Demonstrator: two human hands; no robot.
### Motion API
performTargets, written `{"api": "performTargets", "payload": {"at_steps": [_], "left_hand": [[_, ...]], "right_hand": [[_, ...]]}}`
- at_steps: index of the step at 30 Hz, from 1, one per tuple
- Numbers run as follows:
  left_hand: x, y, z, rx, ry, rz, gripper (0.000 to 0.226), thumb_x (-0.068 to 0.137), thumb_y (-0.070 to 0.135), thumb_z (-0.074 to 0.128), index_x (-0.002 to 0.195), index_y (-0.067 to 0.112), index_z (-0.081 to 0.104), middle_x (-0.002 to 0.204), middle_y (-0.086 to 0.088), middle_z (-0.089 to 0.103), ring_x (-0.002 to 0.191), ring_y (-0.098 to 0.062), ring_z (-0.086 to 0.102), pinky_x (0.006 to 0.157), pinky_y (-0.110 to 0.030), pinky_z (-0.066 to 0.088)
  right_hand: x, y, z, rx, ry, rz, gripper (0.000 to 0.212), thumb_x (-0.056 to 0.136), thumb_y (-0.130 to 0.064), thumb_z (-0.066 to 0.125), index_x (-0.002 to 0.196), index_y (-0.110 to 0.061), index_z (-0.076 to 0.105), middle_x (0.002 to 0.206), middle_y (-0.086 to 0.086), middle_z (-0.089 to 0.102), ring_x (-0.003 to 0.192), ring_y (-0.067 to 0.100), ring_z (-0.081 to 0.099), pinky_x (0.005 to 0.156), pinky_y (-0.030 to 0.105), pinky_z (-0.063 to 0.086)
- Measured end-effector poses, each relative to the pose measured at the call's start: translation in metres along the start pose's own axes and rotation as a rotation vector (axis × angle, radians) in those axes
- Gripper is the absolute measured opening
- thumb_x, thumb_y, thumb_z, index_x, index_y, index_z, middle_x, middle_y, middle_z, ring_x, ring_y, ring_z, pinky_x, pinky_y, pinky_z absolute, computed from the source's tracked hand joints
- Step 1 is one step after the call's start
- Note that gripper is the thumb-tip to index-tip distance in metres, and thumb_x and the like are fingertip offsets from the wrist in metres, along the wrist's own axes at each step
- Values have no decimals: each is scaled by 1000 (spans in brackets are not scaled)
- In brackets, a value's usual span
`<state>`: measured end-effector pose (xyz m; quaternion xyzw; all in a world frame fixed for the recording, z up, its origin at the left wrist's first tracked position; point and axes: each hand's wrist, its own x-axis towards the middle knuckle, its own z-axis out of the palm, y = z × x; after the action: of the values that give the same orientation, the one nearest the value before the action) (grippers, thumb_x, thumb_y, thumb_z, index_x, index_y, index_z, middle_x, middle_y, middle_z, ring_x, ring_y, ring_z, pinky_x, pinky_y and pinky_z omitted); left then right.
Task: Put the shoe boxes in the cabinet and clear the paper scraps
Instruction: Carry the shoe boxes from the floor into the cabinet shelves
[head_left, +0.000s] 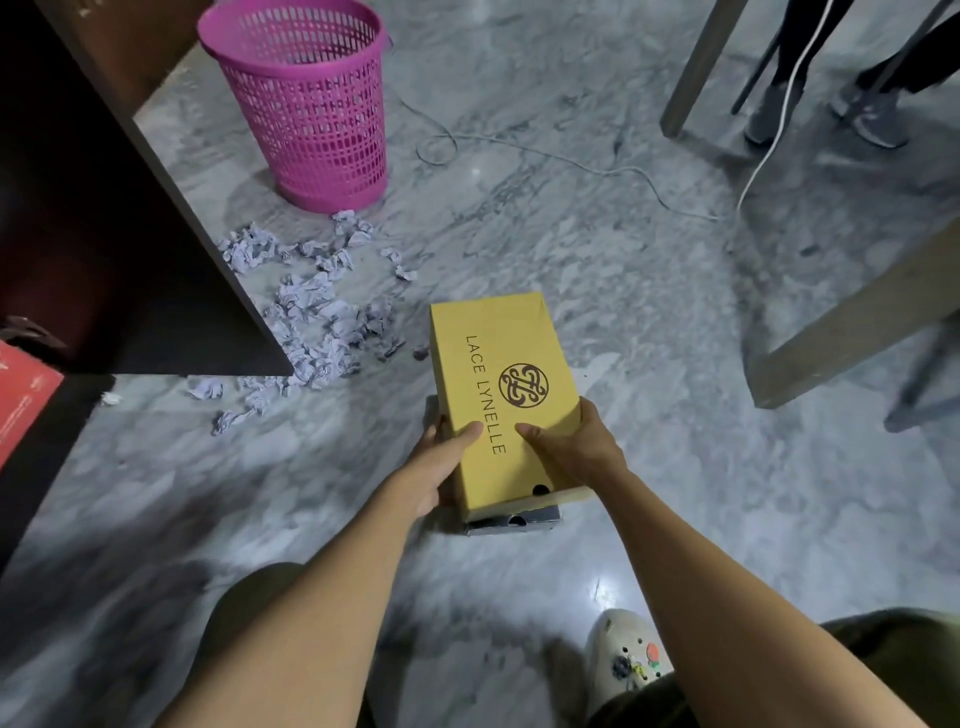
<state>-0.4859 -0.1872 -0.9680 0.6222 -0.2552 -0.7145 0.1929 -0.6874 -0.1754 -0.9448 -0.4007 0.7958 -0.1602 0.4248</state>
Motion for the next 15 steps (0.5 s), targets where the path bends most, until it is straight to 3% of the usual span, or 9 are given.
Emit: {"api": "performTargets", "payload": {"at_steps": [4, 6, 10, 13, 15], "left_hand": [[-2, -3, 3, -35, -93, -41, 65, 58, 69, 78, 114, 45, 55, 138, 5, 57, 135, -25, 43, 116, -54, 25], [-5, -8, 4, -75, -57, -15, 63, 60, 68, 77, 113, 38, 62, 126, 4, 66, 125, -24, 53, 113, -52, 32], [-22, -25, 2, -176, 3, 82, 32, 87, 49, 66, 114, 33, 62, 115, 0, 71, 110, -23, 64, 103, -46, 46], [-42, -33, -16, -227, 103, 191, 38, 85, 46, 69, 119, 37, 55, 114, 2, 70, 106, -21, 65, 93, -44, 53], [-58, -34, -34, -224, 156, 273, 46, 84, 45, 70, 125, 41, 51, 117, 5, 69, 107, -20, 65, 95, -47, 52]], "right_hand": [[0, 2, -3, 59, -15, -53, 102, 62, -64, 81, 143, -26, 33, 135, -2, 55, 124, 25, 52, 103, 44, 44], [-5, 0, -1, 58, -9, -98, 99, 64, -61, 81, 143, -26, 35, 135, -4, 55, 124, 23, 53, 102, 42, 45], [-20, -4, 6, 35, -55, -190, 99, 60, -67, 80, 141, -29, 39, 131, -7, 57, 119, 21, 56, 100, 45, 48], [-31, -13, 15, 31, -98, -265, 107, 52, -77, 75, 142, -31, 39, 131, -9, 57, 117, 20, 57, 99, 45, 49], [-41, -26, 22, 50, -129, -332, 108, 51, -79, 74, 142, -32, 39, 130, -9, 58, 115, 19, 58, 98, 45, 51]]}}
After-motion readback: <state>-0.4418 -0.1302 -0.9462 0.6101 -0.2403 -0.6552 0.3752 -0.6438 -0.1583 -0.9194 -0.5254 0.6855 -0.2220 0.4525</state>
